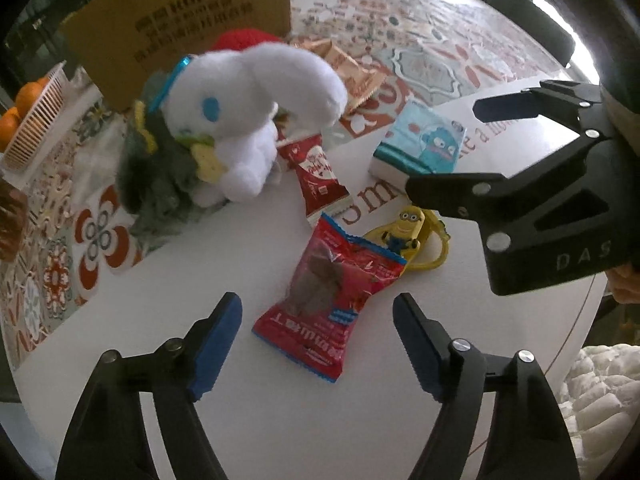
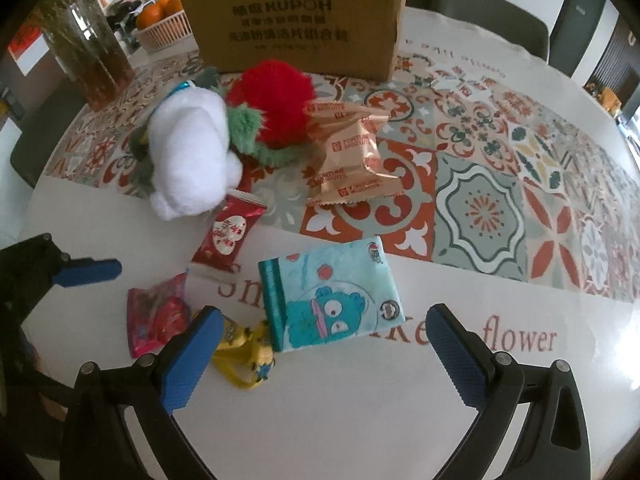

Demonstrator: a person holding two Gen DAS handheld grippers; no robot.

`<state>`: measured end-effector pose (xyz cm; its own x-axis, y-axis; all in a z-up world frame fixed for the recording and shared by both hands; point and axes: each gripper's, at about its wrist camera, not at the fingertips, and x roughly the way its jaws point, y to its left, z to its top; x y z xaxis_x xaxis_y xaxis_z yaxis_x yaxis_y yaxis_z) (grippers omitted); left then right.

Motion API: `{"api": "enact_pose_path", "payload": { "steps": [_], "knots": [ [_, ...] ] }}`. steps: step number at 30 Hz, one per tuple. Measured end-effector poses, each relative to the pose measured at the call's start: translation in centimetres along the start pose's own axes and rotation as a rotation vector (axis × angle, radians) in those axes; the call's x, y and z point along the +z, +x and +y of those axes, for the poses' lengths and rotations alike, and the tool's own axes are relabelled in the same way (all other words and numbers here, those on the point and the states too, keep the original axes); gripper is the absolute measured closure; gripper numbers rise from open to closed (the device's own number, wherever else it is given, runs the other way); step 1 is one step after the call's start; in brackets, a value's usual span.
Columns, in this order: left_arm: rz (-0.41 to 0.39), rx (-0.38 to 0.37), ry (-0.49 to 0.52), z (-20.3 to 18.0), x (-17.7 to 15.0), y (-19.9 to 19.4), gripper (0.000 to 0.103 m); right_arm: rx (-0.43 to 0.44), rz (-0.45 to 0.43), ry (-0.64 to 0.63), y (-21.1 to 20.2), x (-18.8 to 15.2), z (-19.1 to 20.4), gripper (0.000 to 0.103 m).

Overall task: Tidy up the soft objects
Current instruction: 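Grasp the red snack packet with the left tool while the right tool grasps the blue tissue pack, then carry the red packet and blue tissue pack into the cardboard box with both tools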

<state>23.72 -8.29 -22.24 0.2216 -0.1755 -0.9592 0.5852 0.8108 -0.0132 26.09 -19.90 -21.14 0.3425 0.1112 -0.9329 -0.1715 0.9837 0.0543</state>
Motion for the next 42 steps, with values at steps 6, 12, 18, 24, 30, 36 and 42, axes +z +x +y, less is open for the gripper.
{"api": "enact_pose_path", "payload": {
  "steps": [6, 12, 18, 24, 30, 36, 42],
  "knots": [
    [0.028, 0.001, -0.017, 0.0, 0.3, 1.2, 0.033, 0.022, 0.026, 0.012, 1.5, 0.4, -0.7, 0.001],
    [0.047, -0.009, -0.046, 0.0, 1.0, 1.7, 0.047, 0.049, 0.045, 0.027, 2.5, 0.8, -1.0, 0.008],
    [0.03, -0.017, -0.089, 0.5, 0.9, 1.5, 0.059, 0.066, 0.06, 0.018, 2.8, 0.8, -0.8, 0.024],
    [0.002, -0.026, -0.157, 1.1, 0.6, 1.2, 0.063, 0.089, 0.066, 0.046, 2.6, 0.9, -0.8, 0.025],
    [-0.036, -0.047, -0.262, 2.6, -0.8, 0.2, 0.065, 0.078, 0.038, 0.065, 1.2, 0.7, -1.3, 0.025],
    [-0.098, -0.052, -0.343, 3.2, -1.5, -1.7, 0.065, 0.075, 0.003, 0.083, -0.7, 0.7, -1.4, 0.025],
    [-0.164, -0.029, -0.365, 3.8, -1.6, -4.4, 0.065, 0.081, -0.048, 0.088, -3.1, 1.3, -0.9, 0.025]
  ]
}}
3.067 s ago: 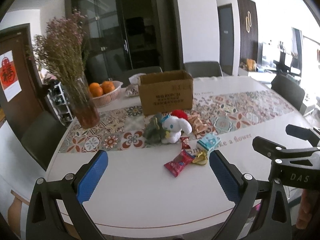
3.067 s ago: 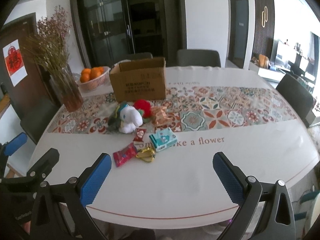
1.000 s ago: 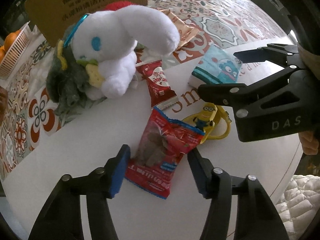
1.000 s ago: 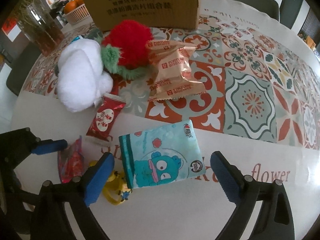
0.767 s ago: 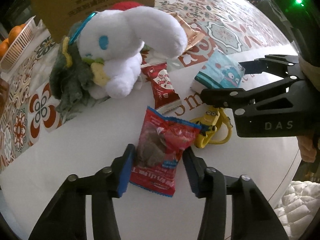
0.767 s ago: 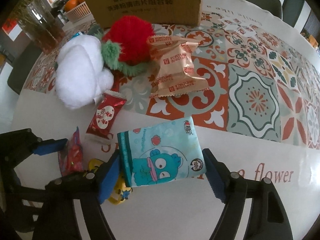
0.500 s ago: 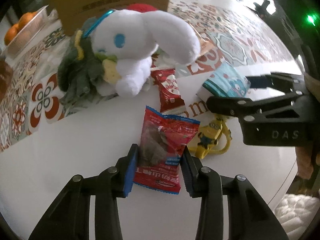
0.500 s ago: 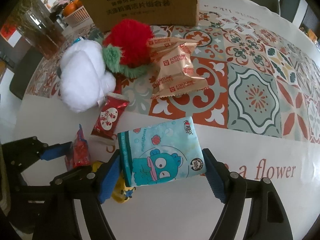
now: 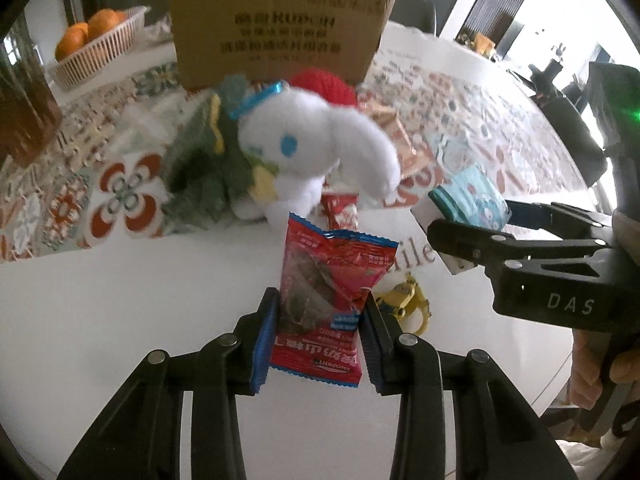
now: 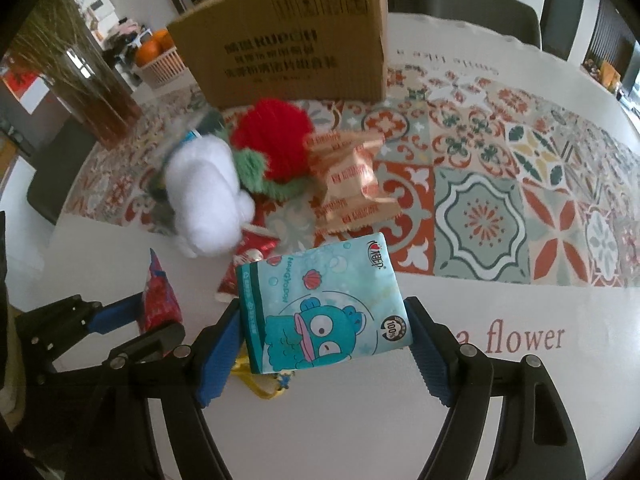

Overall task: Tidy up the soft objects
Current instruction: 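Carry the red packet and blue tissue pack into the cardboard box with both tools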

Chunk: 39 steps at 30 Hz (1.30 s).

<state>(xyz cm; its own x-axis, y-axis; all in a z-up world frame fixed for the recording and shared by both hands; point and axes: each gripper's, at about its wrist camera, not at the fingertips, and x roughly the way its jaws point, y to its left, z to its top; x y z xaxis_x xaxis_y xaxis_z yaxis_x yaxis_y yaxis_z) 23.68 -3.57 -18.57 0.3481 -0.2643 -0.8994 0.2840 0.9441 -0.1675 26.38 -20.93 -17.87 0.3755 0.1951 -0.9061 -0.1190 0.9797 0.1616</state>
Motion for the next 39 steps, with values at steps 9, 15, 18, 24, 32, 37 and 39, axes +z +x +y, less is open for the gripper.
{"api": "enact_pose_path", "payload": {
  "steps": [9, 15, 18, 24, 32, 37, 39],
  "knots": [
    [-0.122, 0.027, -0.028, -0.1, 2.6, -4.1, 0.065, 0.007, -0.103, -0.001, -3.6, 1.9, 1.2, 0.025],
    [-0.195, 0.03, -0.039, -0.4, 5.5, -5.7, 0.065, 0.014, -0.18, 0.007, -5.7, 3.9, 1.5, 0.025],
    [-0.229, 0.035, -0.04, -0.4, 6.7, -6.7, 0.065, 0.015, -0.221, 0.016, -6.7, 5.1, 1.5, 0.025],
    [-0.276, 0.025, -0.048, 0.1, 9.2, -8.0, 0.065, 0.02, -0.293, 0.03, -8.3, 7.4, 1.7, 0.025],
    [-0.345, 0.035, -0.042, 0.7, 12.7, -9.9, 0.065, 0.036, -0.371, 0.044, -9.9, 10.5, 2.3, 0.025],
    [-0.39, 0.06, -0.013, 1.0, 15.1, -11.0, 0.065, 0.041, -0.403, 0.049, -10.3, 12.6, 2.5, 0.025],
    [-0.407, 0.065, -0.005, 1.1, 16.0, -11.4, 0.065, 0.046, -0.415, 0.052, -10.6, 13.6, 2.5, 0.025]
  ]
}}
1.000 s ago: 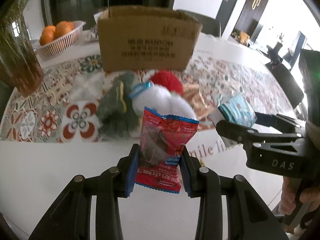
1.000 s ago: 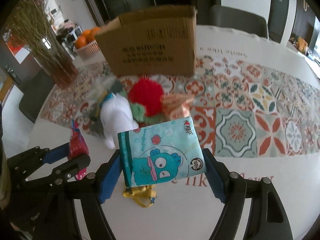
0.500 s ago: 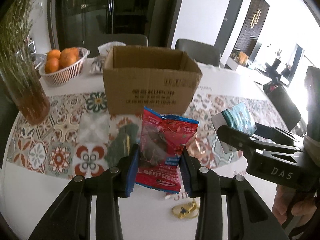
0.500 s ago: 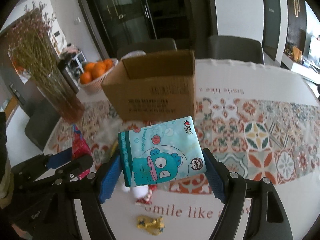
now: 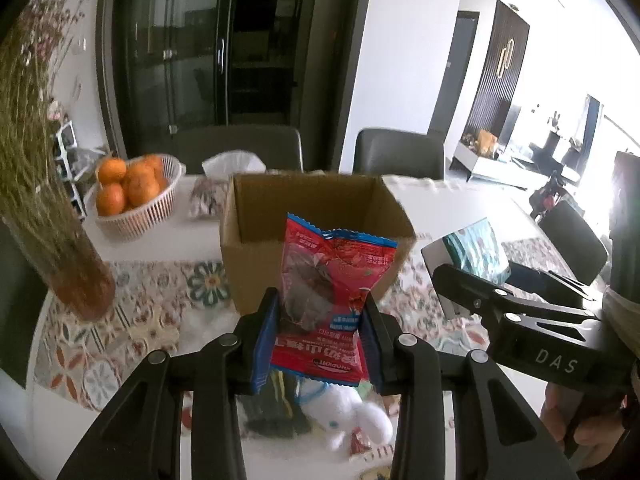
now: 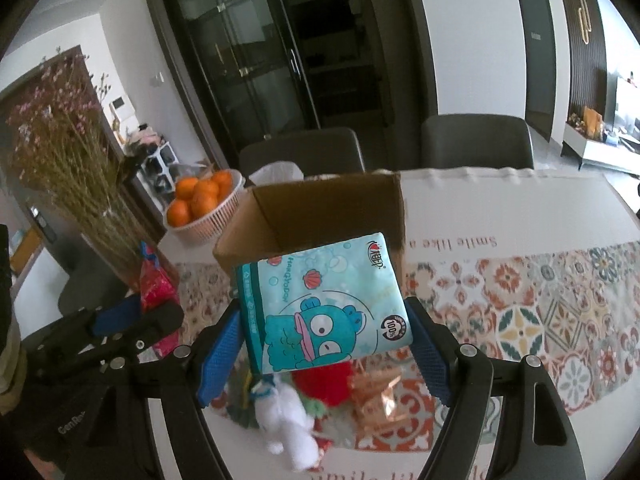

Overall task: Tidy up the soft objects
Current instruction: 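Carry the red packet and blue tissue pack into the cardboard box with both tools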

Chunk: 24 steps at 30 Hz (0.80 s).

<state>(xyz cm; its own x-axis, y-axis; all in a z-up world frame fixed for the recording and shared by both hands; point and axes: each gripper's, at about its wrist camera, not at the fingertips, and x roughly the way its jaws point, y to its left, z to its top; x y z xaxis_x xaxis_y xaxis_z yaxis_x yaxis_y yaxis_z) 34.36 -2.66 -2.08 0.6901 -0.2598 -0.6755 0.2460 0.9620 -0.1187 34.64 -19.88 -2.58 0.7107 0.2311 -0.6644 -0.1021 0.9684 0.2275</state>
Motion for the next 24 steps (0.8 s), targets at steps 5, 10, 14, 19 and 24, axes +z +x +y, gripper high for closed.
{"api": "enact_pose_path", "payload": {
  "steps": [5, 10, 14, 19, 24],
  "knots": [
    [-0.028, -0.004, 0.004, 0.5, 2.6, 0.8, 0.065, 0.003, -0.014, 0.002, 0.7, 2.4, 0.1, 0.025],
    [-0.041, 0.007, 0.021, 0.9, 5.0, 2.1, 0.065, -0.016, -0.031, -0.013, 1.7, 4.9, 0.2, 0.025],
    [-0.035, 0.01, 0.037, 1.1, 6.7, 3.5, 0.065, -0.018, -0.021, -0.016, 2.9, 6.7, 0.1, 0.025],
    [0.0, 0.0, 0.043, 1.8, 8.2, 5.7, 0.065, -0.019, 0.011, -0.024, 5.0, 8.5, -0.1, 0.025],
    [0.058, -0.012, 0.034, 2.4, 9.1, 8.2, 0.065, -0.015, 0.066, -0.024, 7.7, 9.7, -0.3, 0.025]
  ]
}}
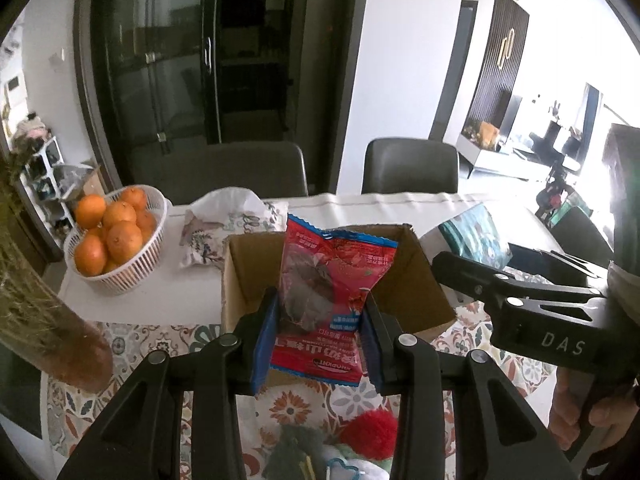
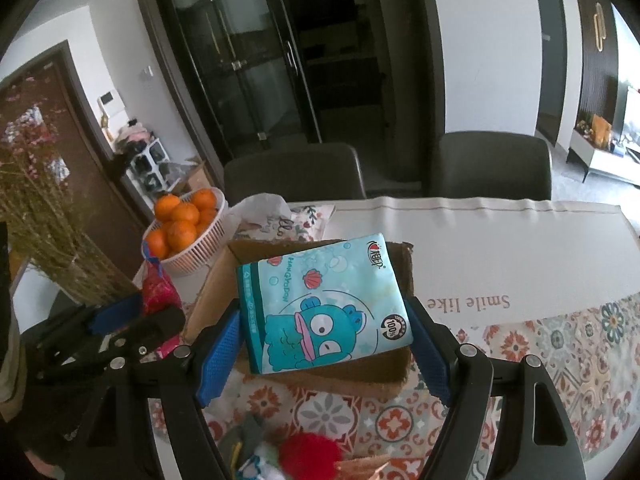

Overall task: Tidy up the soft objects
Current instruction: 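Carry the red packet and blue tissue pack into the cardboard box with both tools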

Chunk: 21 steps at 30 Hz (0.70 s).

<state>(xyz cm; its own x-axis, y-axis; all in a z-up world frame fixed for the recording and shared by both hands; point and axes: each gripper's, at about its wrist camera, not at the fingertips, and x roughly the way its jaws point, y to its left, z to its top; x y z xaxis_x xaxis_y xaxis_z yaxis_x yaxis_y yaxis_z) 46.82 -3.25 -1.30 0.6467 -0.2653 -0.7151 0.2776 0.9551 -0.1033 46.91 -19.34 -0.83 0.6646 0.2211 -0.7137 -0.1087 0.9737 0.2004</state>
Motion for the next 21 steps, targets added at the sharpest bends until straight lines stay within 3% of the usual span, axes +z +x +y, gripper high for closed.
{"api": "enact_pose_path", "payload": {
  "steps": [18, 20, 21],
  "knots": [
    [0.199, -0.032, -0.017, 1.9, 1.8, 7.8, 0.064, 0.044, 0.185, 0.06, 8.3, 1.8, -1.8, 0.025],
    [0.218, -0.034, -0.031, 2.1, 1.8, 8.4, 0.056, 0.044, 0.202, 0.072, 8.9, 1.8, -2.0, 0.023],
    [0.223, -0.033, -0.035, 2.1, 1.8, 8.6, 0.045, 0.045, 0.212, 0.083, 9.1, 1.8, -2.1, 0.022]
  ]
}}
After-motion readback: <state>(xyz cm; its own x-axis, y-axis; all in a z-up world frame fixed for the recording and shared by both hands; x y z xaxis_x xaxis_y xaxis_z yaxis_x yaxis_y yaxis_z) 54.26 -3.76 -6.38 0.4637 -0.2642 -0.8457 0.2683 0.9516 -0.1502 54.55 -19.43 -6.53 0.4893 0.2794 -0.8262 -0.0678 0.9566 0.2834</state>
